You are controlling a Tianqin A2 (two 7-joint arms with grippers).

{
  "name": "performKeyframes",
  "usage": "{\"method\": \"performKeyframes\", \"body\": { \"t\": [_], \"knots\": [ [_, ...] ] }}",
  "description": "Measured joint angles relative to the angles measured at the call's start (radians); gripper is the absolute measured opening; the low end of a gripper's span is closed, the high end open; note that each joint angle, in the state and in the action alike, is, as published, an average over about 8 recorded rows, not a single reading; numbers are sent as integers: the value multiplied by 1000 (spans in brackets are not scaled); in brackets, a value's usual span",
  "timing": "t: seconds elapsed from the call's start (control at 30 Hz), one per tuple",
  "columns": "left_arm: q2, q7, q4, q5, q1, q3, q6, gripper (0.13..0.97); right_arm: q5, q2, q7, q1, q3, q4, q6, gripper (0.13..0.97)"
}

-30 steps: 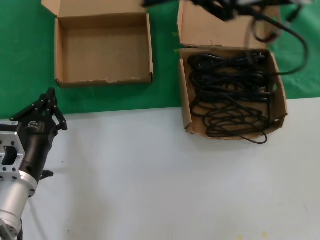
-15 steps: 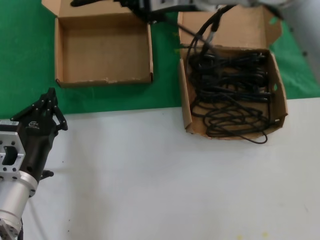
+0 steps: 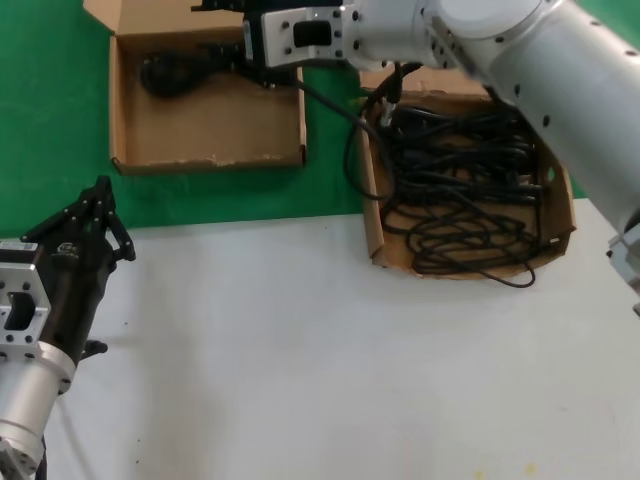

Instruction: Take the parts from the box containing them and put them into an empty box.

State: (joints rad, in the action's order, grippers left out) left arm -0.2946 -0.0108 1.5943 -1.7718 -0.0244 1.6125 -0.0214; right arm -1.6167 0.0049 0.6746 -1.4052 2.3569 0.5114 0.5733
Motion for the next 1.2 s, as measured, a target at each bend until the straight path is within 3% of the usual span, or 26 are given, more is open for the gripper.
{"method": "performKeyframes", "body": {
  "t": [0.13, 0.27, 0.4, 0.77, 0.97, 1.2],
  "knots": [
    [0, 0, 0, 0, 0, 0, 0, 145, -60, 2, 46, 6, 6, -12, -10, 273],
    [0, 0, 0, 0, 0, 0, 0, 145, -38, 35, 20, 35, -25, 57, -11, 331],
    [0, 0, 0, 0, 0, 0, 0, 145, 15, 100, -68, 85, -51, 196, -20, 375],
    [0, 0, 0, 0, 0, 0, 0, 145, 83, 298, -243, 325, -193, 633, -93, 605],
    [0, 0, 0, 0, 0, 0, 0, 145, 17, 320, -200, 487, -322, 765, -150, 754],
    [0, 0, 0, 0, 0, 0, 0, 145, -103, 268, -79, 637, -492, 810, -163, 854]
  ]
}}
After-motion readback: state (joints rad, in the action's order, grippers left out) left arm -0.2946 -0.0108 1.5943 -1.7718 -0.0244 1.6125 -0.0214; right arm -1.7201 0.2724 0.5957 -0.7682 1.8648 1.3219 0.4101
